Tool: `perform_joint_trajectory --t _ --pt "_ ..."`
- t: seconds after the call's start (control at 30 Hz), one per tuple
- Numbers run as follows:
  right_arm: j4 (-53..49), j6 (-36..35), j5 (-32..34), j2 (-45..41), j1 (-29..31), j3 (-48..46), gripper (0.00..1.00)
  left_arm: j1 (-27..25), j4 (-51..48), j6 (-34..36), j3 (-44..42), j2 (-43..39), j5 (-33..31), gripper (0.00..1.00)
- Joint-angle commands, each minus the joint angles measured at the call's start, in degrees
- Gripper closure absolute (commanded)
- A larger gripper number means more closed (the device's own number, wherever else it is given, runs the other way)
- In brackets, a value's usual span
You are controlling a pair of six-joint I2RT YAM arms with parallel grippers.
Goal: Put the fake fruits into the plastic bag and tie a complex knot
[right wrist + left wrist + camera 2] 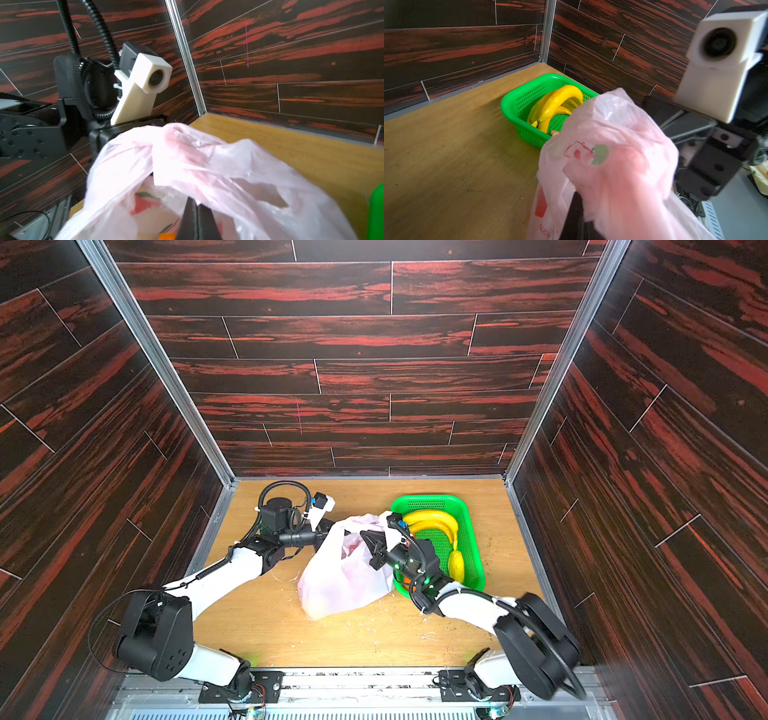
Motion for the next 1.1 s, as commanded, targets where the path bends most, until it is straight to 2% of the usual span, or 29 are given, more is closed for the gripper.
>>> perform_joint_trajectory --t 0.0,0.33,0.5,0.97,1.07 --pt "-4.5 1.8 1.4 -5.0 0.6 -2.0 1.0 -0.1 -0.2 1.2 1.0 -2.8 -1.0 1.0" --pt "-19.2 4.4 4.2 -15.8 0.8 -5.7 1.0 0.5 1.6 0.5 -0.3 -3.8 -4.4 1.0" --pt "-27.5 6.6 3.5 -19.9 0.8 -5.4 1.0 0.8 2.7 -0.1 -1.1 -4.2 -6.1 1.0" --pt "-49.1 12.7 5.6 -28.4 0.8 -3.3 1.0 1.9 5.3 -2.5 -6.8 -8.2 -15.0 1.0" --pt "-53.9 13.1 9.2 -29.7 0.7 -2.5 1.0 2.2 4.0 -2.5 -7.7 -9.4 -18.3 1.0"
